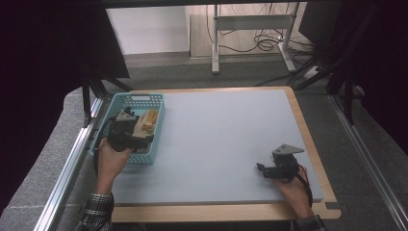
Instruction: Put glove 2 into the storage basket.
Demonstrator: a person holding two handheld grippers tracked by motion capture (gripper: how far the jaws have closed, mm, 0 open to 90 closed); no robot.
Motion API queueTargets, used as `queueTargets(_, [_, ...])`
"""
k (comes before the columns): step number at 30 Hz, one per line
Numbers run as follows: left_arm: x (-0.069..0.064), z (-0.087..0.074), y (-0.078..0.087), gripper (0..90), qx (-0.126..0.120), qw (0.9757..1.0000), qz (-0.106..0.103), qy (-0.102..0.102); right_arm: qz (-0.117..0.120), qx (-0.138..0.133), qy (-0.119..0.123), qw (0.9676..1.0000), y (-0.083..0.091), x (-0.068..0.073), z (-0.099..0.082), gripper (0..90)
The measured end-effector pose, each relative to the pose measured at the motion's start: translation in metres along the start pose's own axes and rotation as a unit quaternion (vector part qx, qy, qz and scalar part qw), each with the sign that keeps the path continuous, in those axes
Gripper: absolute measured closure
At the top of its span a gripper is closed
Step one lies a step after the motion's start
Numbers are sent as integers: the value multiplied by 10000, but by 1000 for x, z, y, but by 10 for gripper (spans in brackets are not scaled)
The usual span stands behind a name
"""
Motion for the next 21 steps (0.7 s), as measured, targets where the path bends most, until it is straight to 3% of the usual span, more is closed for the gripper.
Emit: queueTargets(21, [-23,-15,12,5,-136,9997,-101,-182,-3,-1,1,10000,0,0,0,189])
Point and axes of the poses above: each handheld gripper's, and its own axes: y roughly backward along the jaws, z roughly out of its top, x roughly to its left, the point moved 6 cm from there along -y, roughly forward along the jaws, and after that the axes turned 12 degrees about z, right-handed, at the moved point
